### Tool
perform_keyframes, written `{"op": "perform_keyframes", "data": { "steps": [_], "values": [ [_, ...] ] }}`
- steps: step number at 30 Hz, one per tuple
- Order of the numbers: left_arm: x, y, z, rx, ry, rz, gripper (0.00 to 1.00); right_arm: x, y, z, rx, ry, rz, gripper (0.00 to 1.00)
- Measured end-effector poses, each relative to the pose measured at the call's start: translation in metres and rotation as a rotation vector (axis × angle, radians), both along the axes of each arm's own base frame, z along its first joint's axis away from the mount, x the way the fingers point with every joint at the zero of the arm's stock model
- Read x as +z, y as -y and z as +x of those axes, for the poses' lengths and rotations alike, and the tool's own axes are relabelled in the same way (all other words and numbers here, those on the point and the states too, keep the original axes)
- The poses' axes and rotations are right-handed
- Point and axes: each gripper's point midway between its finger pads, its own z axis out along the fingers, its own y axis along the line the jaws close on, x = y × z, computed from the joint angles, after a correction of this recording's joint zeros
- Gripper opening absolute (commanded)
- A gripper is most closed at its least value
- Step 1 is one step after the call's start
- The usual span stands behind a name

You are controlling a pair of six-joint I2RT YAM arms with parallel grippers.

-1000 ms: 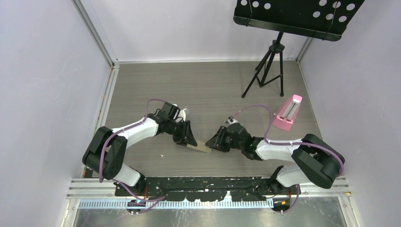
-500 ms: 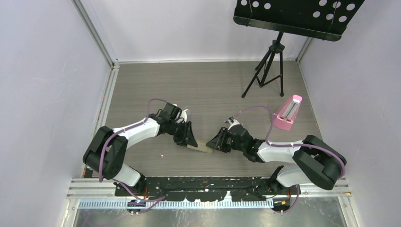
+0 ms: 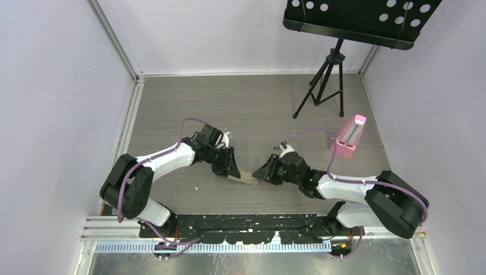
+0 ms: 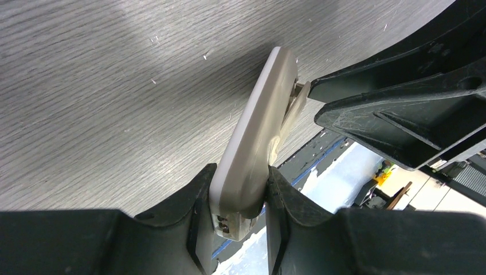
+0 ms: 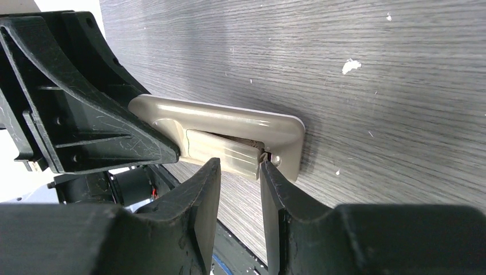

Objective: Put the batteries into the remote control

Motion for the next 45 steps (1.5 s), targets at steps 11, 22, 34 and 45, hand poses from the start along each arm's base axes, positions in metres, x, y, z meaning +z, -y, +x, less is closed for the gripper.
{"op": "perform_keyframes", "data": {
  "steps": [11, 22, 34, 45],
  "values": [
    [0.016, -0.008, 0.029, 0.075, 0.155, 0.121, 0.0, 0.06, 0.021, 0.029, -0.139, 0.142, 0.032, 0.41],
    [0.033, -0.03, 0.075, 0.108, 0.333, 0.31, 0.0, 0.007, 0.057, 0.029, -0.195, 0.014, -0.237, 0.58],
    [0.104, 0.003, 0.071, -0.177, 0.475, 0.118, 0.0, 0.112, 0.037, 0.024, 0.181, 0.435, -0.255, 0.92],
    [0.206, 0.027, 0.064, -0.54, 0.809, -0.094, 0.0, 0.224, 0.027, 0.05, 0.231, 0.769, -0.227, 0.89]
  ]
}}
